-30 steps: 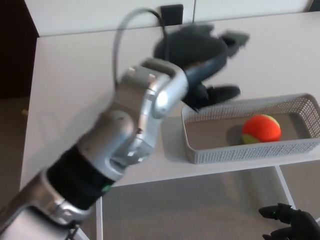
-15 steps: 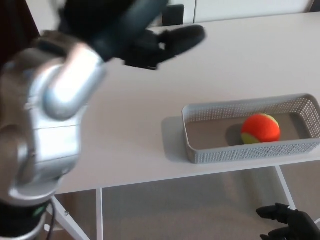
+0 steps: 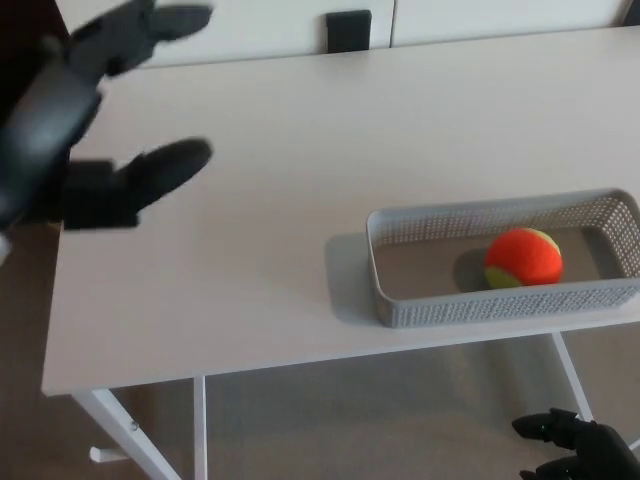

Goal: The robot walk towards a table in front and uses its left hand to pickup a tennis ball on the left side and put it in a container on the right hand side

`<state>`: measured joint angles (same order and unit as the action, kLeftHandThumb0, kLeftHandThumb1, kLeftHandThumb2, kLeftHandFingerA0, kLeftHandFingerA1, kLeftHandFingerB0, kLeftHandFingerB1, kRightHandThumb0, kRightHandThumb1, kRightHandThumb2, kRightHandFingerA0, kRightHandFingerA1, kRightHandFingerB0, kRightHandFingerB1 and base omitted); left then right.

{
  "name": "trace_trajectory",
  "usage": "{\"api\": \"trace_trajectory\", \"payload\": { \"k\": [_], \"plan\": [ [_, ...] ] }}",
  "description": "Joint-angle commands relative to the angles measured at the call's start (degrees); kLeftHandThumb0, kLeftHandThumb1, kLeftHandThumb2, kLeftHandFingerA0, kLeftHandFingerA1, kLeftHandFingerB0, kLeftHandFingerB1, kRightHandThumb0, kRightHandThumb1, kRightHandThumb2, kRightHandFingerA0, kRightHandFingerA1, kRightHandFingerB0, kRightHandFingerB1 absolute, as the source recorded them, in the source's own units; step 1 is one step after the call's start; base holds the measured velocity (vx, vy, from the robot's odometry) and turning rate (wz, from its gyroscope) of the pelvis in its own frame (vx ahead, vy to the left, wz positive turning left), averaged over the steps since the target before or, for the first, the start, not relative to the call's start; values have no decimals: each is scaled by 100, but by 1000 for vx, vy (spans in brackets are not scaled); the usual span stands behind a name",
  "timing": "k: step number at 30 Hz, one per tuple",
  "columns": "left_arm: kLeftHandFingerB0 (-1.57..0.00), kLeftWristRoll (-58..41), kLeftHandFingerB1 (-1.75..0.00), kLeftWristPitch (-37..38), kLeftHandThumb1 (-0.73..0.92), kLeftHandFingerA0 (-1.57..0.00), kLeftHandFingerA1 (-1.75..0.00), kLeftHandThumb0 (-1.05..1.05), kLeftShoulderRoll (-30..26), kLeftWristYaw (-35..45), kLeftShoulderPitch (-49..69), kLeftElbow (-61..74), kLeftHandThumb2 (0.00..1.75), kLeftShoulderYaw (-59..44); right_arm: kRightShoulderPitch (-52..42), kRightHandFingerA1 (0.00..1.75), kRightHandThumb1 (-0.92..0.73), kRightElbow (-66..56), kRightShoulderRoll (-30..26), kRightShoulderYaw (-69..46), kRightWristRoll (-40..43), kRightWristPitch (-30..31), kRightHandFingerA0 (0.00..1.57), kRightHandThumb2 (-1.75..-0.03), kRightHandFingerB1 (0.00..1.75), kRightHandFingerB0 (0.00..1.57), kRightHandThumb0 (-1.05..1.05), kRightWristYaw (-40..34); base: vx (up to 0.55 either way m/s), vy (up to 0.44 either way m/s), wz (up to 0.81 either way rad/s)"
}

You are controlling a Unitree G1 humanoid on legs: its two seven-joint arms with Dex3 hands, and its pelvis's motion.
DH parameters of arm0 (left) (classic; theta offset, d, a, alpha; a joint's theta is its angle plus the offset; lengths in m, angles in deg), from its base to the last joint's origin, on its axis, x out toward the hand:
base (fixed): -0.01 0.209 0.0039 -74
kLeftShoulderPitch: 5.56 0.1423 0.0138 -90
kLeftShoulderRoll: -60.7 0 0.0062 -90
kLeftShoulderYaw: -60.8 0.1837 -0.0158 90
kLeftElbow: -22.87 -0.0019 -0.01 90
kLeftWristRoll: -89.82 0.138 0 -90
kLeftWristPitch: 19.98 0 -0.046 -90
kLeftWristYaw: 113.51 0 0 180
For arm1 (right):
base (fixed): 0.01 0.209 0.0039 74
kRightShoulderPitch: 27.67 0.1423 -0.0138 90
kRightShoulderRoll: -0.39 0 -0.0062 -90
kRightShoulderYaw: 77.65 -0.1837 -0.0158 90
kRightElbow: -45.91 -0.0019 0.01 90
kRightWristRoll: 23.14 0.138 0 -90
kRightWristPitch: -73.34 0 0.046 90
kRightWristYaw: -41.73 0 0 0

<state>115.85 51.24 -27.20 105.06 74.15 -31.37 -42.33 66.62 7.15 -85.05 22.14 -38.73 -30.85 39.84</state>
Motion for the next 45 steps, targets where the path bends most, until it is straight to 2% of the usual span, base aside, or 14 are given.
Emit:
{"api": "trace_trajectory", "payload": {
  "k": [1,4,13,14,18,22,23,26,28,29,31,34,37,45],
  "plan": [
    [-16,-6131,-38,2437,67,-36,-49,-91,-587,5394,4559,-1563,107,-2716,-157,56,-67,440,-142,-295,260,24,57,-59,44,43,-27,7,0,0,0],
    [-21,-5466,-40,2973,64,-32,-48,-89,-755,5394,4725,-2028,105,-2273,-151,55,-68,468,-173,-252,211,34,56,-60,43,42,-27,27,0,0,0],
    [-18,-5113,-38,3070,67,-36,-50,-89,-894,5394,4494,-2942,105,-1893,-140,55,-68,536,-208,-261,198,34,57,-59,43,42,-28,3,0,0,0],
    [-30,-5051,-32,3077,72,-39,-39,-93,-892,5394,4419,-2951,72,-1880,-69,59,-69,550,-201,-266,200,88,60,-60,44,44,-28,8,0,0,0],
    [-30,-4880,-29,3082,78,-39,-35,-87,-975,5394,4346,-3018,62,-1787,36,59,-69,654,-184,-296,231,70,60,-60,44,44,-27,17,0,0,0],
    [-25,-4685,-29,3179,80,-39,-36,-85,-946,5393,4253,-3272,66,-1451,-33,56,-69,658,-163,-318,241,91,57,-60,43,43,-28,-1,0,0,0],
    [-18,-4629,-41,3205,66,-32,-48,-85,-897,5393,4198,-3424,98,-1299,-71,57,-69,674,-154,-311,231,64,58,-60,43,43,-28,-9,0,0,0],
    [-19,-4353,-41,3195,67,-32,-47,-84,-709,5346,3806,-4048,98,-885,-86,55,-68,737,-126,-336,260,-7,56,-59,44,43,-27,13,0,0,0],
    [-22,-4006,-42,3171,67,-34,-48,-84,-700,4978,3656,-4198,100,-633,-72,55,-69,754,-140,-295,191,-3,58,-60,43,44,-27,-3,0,0,0],
    [-29,-3652,-30,3119,80,-38,-38,-75,-644,4524,3456,-4511,65,-496,-82,56,-69,748,-135,-283,168,-5,59,-60,44,44,-26,-14,0,0,0],
    [-27,-2647,-30,2744,73,-31,-37,-75,-368,2811,2998,-5227,63,-262,-99,58,-69,736,-100,-271,150,3,61,-60,44,45,-26,-16,0,0,0],
    [-24,-2240,-29,2661,73,-28,-36,-74,-220,1754,2773,-5730,62,-216,-98,58,-69,776,-50,-275,158,-28,60,-60,44,44,-26,-28,0,0,0],
    [-21,-1588,-29,2463,71,-22,-35,-77,-54,-66,2284,-6827,63,-121,-104,56,-70,809,-56,-267,143,-66,57,-61,42,41,-27,-31,0,0,0],
    [-18,-1754,-29,2323,76,-21,-34,-68,5,-1611,1800,-8297,62,-453,-165,57,-69,813,-13,-358,265,-77,57,-60,42,39,-27,29,0,0,0]
  ]
}}
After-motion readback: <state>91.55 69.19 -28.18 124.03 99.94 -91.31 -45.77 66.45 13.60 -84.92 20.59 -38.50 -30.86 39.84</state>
